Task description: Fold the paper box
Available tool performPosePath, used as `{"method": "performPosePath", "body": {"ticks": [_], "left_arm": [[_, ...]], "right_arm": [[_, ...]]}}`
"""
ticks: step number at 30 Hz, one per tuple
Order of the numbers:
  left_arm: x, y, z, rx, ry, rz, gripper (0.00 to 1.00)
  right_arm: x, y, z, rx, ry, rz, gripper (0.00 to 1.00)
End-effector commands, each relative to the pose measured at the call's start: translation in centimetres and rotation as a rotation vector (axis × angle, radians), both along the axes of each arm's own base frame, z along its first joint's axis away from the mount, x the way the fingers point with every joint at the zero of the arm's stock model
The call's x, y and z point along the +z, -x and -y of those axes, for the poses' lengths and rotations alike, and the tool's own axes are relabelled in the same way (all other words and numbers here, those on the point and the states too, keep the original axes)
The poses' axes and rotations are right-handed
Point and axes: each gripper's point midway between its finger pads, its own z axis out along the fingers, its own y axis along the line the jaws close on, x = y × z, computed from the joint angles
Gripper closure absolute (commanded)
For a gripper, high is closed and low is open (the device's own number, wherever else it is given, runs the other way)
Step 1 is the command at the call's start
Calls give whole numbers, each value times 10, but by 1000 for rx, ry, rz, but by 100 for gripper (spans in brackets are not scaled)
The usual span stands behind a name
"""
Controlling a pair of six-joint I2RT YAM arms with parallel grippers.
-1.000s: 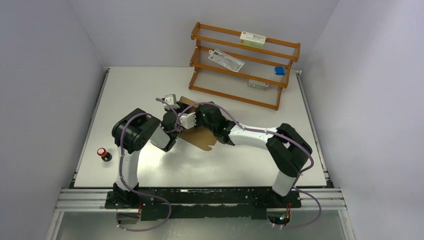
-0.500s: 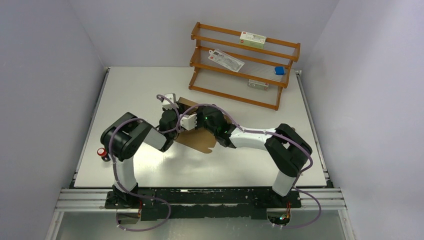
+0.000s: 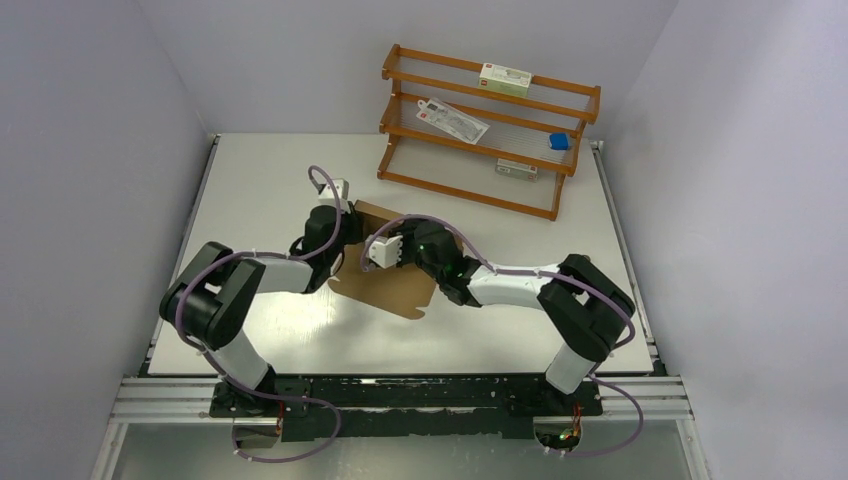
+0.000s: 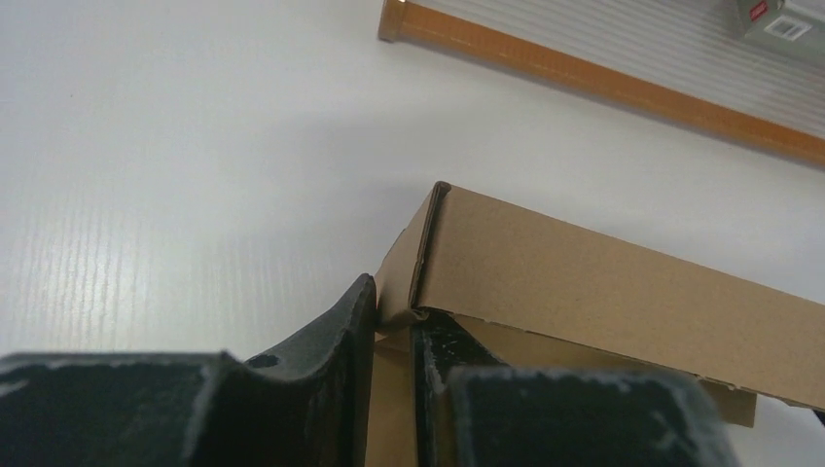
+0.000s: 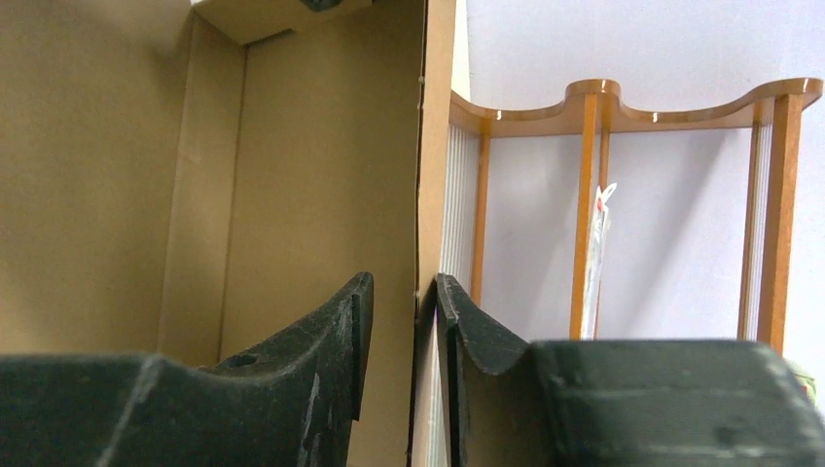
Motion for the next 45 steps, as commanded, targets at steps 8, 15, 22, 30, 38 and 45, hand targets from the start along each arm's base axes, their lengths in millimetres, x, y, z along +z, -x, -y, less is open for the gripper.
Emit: {"method": "performPosePath", "body": {"ticks": [8, 15, 22, 30, 38, 45], "left_arm": [[-17, 9, -14, -34, -116, -160, 95], [-22, 7, -22, 24, -139, -221, 95], [-28, 0, -38, 160, -126, -189, 95], [-28, 3, -53, 413, -134, -135, 95], [-22, 6, -61, 574, -133, -48, 95], [-29, 8, -66, 640, -138, -38, 95]], "right_arm": [[-7, 3, 20, -95, -47, -26, 60], [-6, 4, 31, -120, -3, 59, 73], [-12, 9, 28, -100, 23, 41, 99], [-23, 16, 21, -68, 28, -56, 100], [-29, 18, 14, -47, 13, -119, 100], [-36, 20, 10, -36, 11, -157, 100]]}}
